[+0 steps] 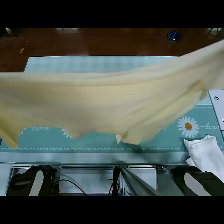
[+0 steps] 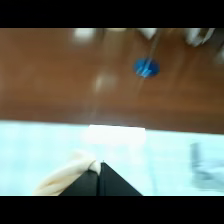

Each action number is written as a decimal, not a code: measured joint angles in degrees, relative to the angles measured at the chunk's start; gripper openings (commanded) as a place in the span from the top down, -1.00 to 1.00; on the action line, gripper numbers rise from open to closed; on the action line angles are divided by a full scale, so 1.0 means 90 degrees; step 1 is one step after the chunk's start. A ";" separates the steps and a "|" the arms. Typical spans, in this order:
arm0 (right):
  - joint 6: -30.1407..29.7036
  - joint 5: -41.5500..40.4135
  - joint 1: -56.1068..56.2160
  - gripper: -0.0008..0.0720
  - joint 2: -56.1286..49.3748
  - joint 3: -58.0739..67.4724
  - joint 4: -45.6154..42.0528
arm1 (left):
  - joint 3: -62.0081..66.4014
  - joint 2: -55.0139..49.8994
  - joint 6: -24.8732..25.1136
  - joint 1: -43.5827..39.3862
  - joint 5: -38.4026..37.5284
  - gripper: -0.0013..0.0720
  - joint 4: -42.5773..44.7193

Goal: Fold the shirts.

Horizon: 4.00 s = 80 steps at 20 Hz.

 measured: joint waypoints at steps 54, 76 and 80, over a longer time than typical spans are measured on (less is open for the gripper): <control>-0.0559 0.0002 -0.0109 -0.20 -0.3609 -0.2040 0.0678 | -0.2506 -0.5921 0.3490 0.1265 0.1081 -0.86 -0.0493; -0.0636 0.0712 -0.0452 -0.39 -0.3524 -0.2081 0.2113 | -0.2450 -0.7111 0.3738 0.1464 0.1253 0.88 -0.1853; -0.0738 0.0784 -0.0954 -0.65 -0.3519 -0.2443 0.2917 | -0.2363 -0.6948 0.3818 0.1666 0.1027 0.88 -0.1902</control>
